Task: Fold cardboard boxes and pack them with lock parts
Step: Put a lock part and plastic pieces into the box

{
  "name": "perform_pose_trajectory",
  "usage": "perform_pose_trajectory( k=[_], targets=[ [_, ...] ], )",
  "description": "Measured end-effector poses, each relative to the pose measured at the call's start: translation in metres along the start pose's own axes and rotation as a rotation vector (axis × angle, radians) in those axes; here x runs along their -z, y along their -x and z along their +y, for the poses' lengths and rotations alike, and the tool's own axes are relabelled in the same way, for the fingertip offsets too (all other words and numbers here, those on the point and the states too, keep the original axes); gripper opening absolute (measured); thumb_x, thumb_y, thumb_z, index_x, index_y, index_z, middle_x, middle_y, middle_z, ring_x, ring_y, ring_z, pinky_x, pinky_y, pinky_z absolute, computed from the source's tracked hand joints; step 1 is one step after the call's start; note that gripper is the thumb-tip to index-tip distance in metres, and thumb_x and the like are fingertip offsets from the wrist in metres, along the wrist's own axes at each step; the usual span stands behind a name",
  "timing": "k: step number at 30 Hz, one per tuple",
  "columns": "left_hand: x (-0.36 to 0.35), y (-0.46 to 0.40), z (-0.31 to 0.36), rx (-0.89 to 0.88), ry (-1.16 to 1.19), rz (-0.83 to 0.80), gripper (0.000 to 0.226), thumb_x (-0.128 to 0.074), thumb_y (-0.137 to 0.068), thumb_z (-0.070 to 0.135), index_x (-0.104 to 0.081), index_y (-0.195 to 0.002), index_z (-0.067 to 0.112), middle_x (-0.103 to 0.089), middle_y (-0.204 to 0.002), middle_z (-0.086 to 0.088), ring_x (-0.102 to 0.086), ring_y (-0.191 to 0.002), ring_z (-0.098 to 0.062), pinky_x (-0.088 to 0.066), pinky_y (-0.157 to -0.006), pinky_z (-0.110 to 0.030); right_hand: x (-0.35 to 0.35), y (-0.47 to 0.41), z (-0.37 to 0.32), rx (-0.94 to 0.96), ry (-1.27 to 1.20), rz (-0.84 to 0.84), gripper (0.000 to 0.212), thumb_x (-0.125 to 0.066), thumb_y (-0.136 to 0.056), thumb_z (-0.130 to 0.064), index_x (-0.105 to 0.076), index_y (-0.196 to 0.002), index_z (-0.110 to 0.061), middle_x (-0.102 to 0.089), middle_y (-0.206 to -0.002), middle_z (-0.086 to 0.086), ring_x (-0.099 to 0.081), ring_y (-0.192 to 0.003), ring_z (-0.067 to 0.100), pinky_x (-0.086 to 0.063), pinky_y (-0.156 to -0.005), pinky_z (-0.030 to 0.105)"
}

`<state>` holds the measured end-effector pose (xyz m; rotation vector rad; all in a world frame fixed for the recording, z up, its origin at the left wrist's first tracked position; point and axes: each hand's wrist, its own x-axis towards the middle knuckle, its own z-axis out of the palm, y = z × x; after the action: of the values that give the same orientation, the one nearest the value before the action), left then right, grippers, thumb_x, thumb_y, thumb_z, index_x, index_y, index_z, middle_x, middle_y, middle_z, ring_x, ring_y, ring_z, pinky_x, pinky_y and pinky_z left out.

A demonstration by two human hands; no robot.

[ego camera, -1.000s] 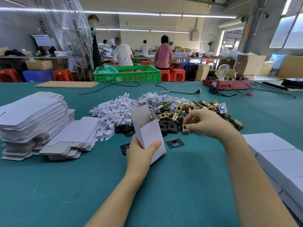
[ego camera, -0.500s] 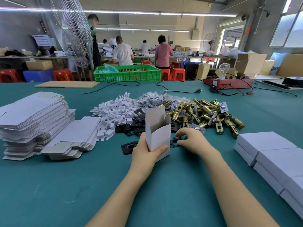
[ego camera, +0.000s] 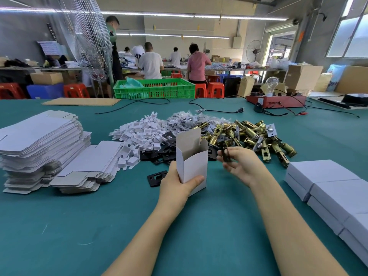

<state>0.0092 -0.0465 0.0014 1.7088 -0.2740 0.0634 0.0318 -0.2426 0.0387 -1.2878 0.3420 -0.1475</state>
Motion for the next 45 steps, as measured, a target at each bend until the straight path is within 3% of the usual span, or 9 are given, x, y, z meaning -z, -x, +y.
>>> perform_pose_trajectory(
  k=[3,7,11,16,24,28,34,39,45],
  targets=[
    [0.000,-0.001,0.000,0.000,-0.004,0.003,0.044,-0.079,-0.081,0.020,-0.052,-0.113,0.033,-0.061,-0.104,0.021,-0.054,-0.096,0.008,-0.041,-0.066,-0.006,0.007,0.002,-0.008,-0.189,-0.445,-0.013,0.016,-0.043,-0.098,-0.007,-0.056,-0.096,0.003,-0.065,-0.099,0.020,-0.064,-0.091,0.029,-0.051,-0.066,0.031],
    [-0.001,-0.001,-0.001,-0.004,-0.001,0.005,0.044,-0.079,-0.080,0.021,-0.053,-0.114,0.031,-0.062,-0.107,0.018,-0.055,-0.098,0.005,-0.042,-0.071,-0.014,0.013,-0.001,-0.007,-0.242,-0.553,0.033,0.028,-0.037,-0.103,-0.025,-0.052,-0.099,-0.002,-0.058,-0.108,0.026,-0.057,-0.105,0.038,-0.051,-0.078,0.039],
    [-0.001,-0.001,-0.002,-0.009,0.002,0.006,0.042,-0.079,-0.080,0.023,-0.052,-0.111,0.035,-0.062,-0.105,0.020,-0.055,-0.097,0.006,-0.042,-0.071,-0.014,0.016,-0.002,-0.008,-0.230,-0.588,0.057,0.029,-0.037,-0.104,-0.025,-0.047,-0.120,-0.002,-0.056,-0.104,0.025,-0.059,-0.094,0.037,-0.055,-0.083,0.040],
    [-0.001,-0.002,-0.002,-0.006,0.027,0.007,0.042,-0.080,-0.079,0.023,-0.052,-0.105,0.042,-0.063,-0.104,0.021,-0.058,-0.096,0.006,-0.043,-0.069,-0.014,0.012,0.006,-0.018,-0.212,-0.349,0.038,0.031,-0.031,-0.105,-0.019,-0.044,-0.127,-0.001,-0.065,-0.101,0.023,-0.066,-0.078,0.026,-0.054,-0.046,0.024],
    [-0.006,0.002,-0.002,-0.008,0.080,-0.170,0.049,-0.084,-0.075,0.015,-0.061,-0.108,0.043,-0.070,-0.102,0.023,-0.065,-0.094,0.004,-0.049,-0.074,-0.012,0.014,0.036,-0.071,0.187,0.604,0.083,0.010,-0.051,-0.098,-0.016,-0.060,-0.094,-0.014,-0.063,-0.089,0.014,-0.067,-0.066,0.024,-0.054,-0.048,0.026],
    [-0.007,0.003,-0.001,0.000,0.072,-0.195,0.049,-0.083,-0.076,0.015,-0.061,-0.110,0.042,-0.071,-0.104,0.019,-0.064,-0.095,0.004,-0.048,-0.071,-0.008,0.014,0.045,-0.082,0.192,0.569,0.059,0.010,-0.052,-0.098,-0.013,-0.057,-0.089,-0.012,-0.064,-0.090,0.016,-0.069,-0.068,0.027,-0.056,-0.050,0.029],
    [-0.008,0.003,-0.002,0.001,0.089,-0.196,0.048,-0.084,-0.076,0.015,-0.061,-0.110,0.040,-0.071,-0.102,0.021,-0.065,-0.094,0.003,-0.048,-0.070,-0.008,0.014,0.046,-0.080,0.110,0.274,0.001,0.018,-0.065,-0.084,0.003,-0.052,-0.090,-0.009,-0.060,-0.106,0.023,-0.066,-0.092,0.041,-0.056,-0.049,0.033],
    [-0.007,0.003,-0.002,-0.003,0.088,-0.210,0.049,-0.085,-0.071,0.023,-0.060,-0.109,0.044,-0.070,-0.103,0.023,-0.064,-0.096,0.005,-0.048,-0.071,-0.008,0.013,0.049,-0.083,0.329,0.551,0.089,0.017,-0.068,-0.081,-0.001,-0.061,-0.082,-0.016,-0.063,-0.084,0.009,-0.061,-0.072,0.023,-0.049,-0.057,0.028],
    [-0.006,0.003,0.001,-0.023,0.084,-0.241,0.052,-0.081,-0.066,0.032,-0.060,-0.112,0.041,-0.070,-0.104,0.023,-0.064,-0.097,0.005,-0.046,-0.070,-0.006,-0.001,0.074,-0.101,0.519,0.639,-0.065,0.023,-0.069,-0.077,0.002,-0.065,-0.085,-0.019,-0.067,-0.077,0.002,-0.058,-0.067,0.013,-0.043,-0.063,0.024]
  ],
)
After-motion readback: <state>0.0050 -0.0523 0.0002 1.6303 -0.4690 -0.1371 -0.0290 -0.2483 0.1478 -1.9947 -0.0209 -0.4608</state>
